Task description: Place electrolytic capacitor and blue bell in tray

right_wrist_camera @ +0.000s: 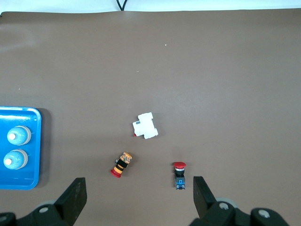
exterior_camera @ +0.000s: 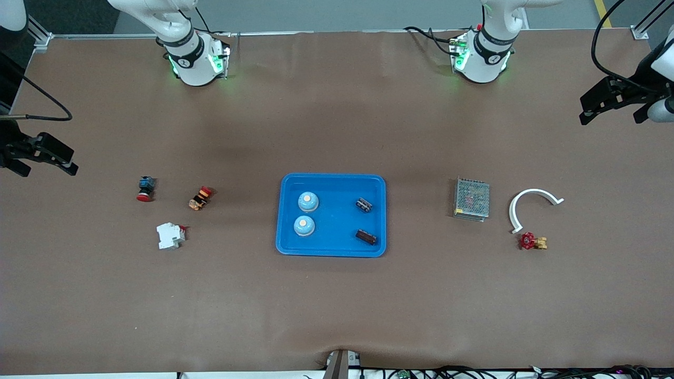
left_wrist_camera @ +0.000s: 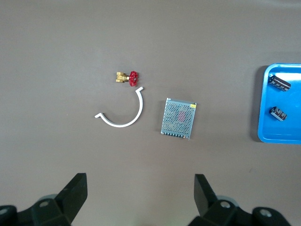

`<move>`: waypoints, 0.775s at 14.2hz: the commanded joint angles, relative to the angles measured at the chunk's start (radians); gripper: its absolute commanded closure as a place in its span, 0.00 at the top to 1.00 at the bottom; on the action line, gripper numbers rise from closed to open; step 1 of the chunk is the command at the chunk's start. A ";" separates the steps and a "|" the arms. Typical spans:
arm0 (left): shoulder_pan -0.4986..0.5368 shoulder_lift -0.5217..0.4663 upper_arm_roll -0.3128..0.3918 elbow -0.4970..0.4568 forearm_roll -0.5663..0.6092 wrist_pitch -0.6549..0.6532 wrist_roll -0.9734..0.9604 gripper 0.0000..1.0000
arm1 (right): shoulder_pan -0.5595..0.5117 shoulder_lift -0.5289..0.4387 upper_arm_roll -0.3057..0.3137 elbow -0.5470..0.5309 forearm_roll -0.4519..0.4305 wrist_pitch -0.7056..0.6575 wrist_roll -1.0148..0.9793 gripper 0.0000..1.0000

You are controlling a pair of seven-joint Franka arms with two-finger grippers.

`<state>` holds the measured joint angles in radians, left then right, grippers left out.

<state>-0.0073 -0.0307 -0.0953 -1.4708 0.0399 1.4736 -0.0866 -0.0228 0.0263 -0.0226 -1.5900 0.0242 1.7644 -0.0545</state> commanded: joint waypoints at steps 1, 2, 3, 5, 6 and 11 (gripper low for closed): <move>0.009 -0.008 -0.004 0.006 -0.018 -0.016 -0.005 1.00 | -0.002 -0.019 0.003 -0.010 -0.007 -0.010 0.012 1.00; 0.009 -0.008 -0.004 0.006 -0.020 -0.018 -0.007 1.00 | -0.002 -0.019 0.004 -0.010 -0.007 -0.008 0.012 1.00; 0.009 -0.009 -0.004 0.006 -0.020 -0.018 -0.004 1.00 | -0.002 -0.019 0.003 -0.010 -0.007 -0.008 0.012 1.00; 0.010 -0.009 -0.004 0.004 -0.020 -0.019 -0.002 1.00 | 0.000 -0.017 0.004 -0.010 -0.007 -0.010 0.012 1.00; 0.009 -0.008 -0.001 0.006 -0.020 -0.021 -0.004 1.00 | 0.000 -0.017 0.004 -0.010 -0.007 -0.010 0.012 1.00; 0.010 -0.009 -0.001 0.006 -0.020 -0.022 -0.031 1.00 | 0.001 -0.016 0.004 -0.010 -0.007 -0.006 0.012 1.00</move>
<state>-0.0058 -0.0307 -0.0945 -1.4708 0.0399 1.4688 -0.1010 -0.0227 0.0262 -0.0221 -1.5900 0.0242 1.7614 -0.0544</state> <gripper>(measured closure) 0.000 0.000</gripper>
